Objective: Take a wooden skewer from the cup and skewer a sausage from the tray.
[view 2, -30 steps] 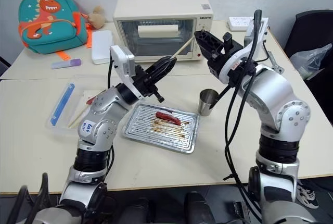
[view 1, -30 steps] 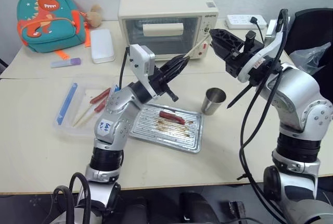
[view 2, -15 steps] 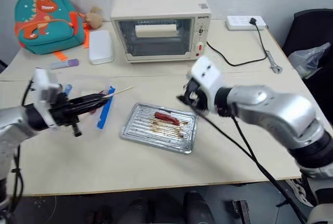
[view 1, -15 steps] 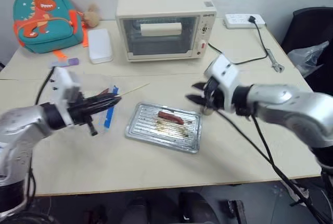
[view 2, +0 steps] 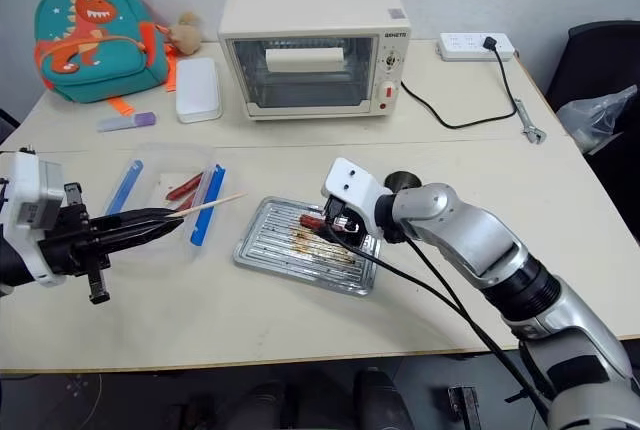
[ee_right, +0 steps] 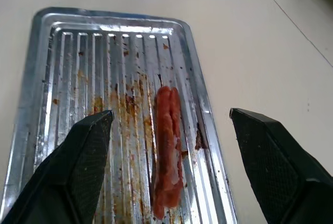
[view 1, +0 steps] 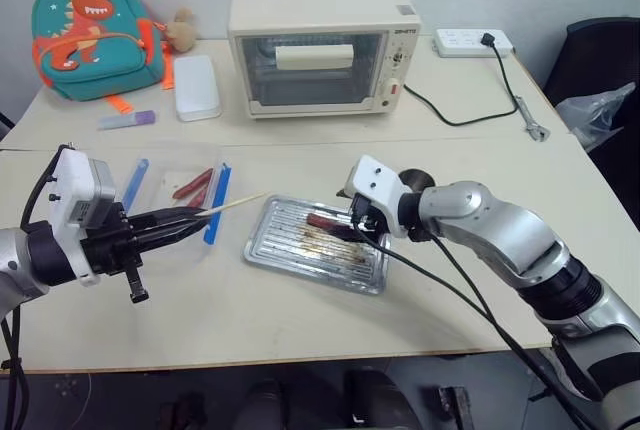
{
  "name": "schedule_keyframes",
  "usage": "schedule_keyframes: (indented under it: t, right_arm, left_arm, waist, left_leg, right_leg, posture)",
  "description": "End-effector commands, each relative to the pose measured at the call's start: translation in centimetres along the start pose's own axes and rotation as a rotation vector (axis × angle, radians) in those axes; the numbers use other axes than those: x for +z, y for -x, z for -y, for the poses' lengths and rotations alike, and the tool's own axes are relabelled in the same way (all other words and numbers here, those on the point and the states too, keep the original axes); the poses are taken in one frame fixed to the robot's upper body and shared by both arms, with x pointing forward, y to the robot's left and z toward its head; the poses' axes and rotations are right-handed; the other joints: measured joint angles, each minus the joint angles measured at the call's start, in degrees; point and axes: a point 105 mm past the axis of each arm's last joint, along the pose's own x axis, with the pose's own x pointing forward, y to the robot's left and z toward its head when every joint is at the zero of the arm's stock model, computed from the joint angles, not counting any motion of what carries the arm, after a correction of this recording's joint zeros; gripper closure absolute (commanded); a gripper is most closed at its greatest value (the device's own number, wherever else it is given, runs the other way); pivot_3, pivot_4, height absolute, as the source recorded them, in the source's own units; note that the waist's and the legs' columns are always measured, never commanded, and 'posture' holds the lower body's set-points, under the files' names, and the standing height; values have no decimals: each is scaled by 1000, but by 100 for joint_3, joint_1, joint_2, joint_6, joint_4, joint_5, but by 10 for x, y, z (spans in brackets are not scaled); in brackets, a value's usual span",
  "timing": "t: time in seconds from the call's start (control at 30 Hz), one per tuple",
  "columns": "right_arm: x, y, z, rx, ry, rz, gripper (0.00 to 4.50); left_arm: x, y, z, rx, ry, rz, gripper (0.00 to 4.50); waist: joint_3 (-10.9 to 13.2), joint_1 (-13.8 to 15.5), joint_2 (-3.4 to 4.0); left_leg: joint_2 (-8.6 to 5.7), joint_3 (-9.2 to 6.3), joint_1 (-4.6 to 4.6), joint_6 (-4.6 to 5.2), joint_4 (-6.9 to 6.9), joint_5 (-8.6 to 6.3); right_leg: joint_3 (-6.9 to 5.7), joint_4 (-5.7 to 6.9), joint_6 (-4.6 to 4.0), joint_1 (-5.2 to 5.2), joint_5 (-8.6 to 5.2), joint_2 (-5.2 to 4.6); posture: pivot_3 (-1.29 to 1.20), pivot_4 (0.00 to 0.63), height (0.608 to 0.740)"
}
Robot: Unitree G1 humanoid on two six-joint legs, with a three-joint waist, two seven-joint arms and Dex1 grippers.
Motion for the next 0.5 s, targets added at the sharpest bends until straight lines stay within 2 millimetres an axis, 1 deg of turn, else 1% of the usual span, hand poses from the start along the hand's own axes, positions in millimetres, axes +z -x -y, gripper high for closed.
schedule_keyframes:
  t: [0.03, 0.13, 0.2, 0.23, 0.3, 0.37, 0.4, 0.5]
  right_arm:
    - [5, -5, 0, 23, -78, 35, 872]
    - [3, -9, 0, 47, -152, 37, 872]
    - [6, -9, 4, 30, -116, 45, 872]
    - [8, -9, 6, 15, -85, 49, 872]
    - [10, -7, 9, -39, 70, 50, 872]
    - [7, -6, 5, -63, 229, 42, 872]
    - [4, -7, 0, -60, 275, 40, 872]
    - [-4, -9, -12, -46, 305, 37, 872]
  left_arm:
    - [10, 3, 3, 12, -44, 26, 4500]
    - [11, 2, 3, 13, -51, 22, 4500]
    - [11, 2, 2, 16, -56, 22, 4500]
    - [12, 2, 2, 19, -57, 25, 4500]
    - [12, 0, 2, 22, -58, 31, 4500]
    - [11, -1, 3, 22, -56, 33, 4500]
    - [11, -2, 4, 22, -55, 34, 4500]
    - [10, -2, 4, 23, -51, 38, 4500]
  waist:
    - [0, -18, 0]
    - [0, -25, 0]
    - [0, -25, 0]
    - [0, -25, 0]
    - [0, -20, 0]
    - [0, -15, 0]
    - [0, -8, 0]
    - [-1, -6, -1]
  left_leg:
    - [1, 0, 0, 0, -1, 0]
    - [1, 0, 0, -1, -1, 0]
    - [1, 0, 0, -1, -1, 0]
    - [1, 0, 0, -1, -1, 0]
    - [-1, 0, 0, -1, 0, 0]
    - [-2, 1, 0, -1, 0, 0]
    - [-3, 1, 0, -1, 0, 0]
    - [-3, 3, 1, -3, -1, -1]
  right_leg:
    - [0, 7, 0, -1, 0, 1]
    - [-1, 10, 0, 0, 0, 2]
    - [-1, 10, 0, 0, 0, 2]
    - [-1, 10, 0, 0, 0, 2]
    - [0, 9, 0, 0, 0, 2]
    - [0, 6, 0, 0, 0, 2]
    - [0, 6, 0, 0, 0, 2]
    - [0, 9, 0, 1, 0, 4]
  posture:
    - [0, 150, 740]
    - [0, 150, 740]
    - [0, 150, 740]
    - [0, 150, 740]
    - [0, 150, 740]
    - [0, 150, 740]
    - [0, 150, 740]
    - [0, 150, 740]
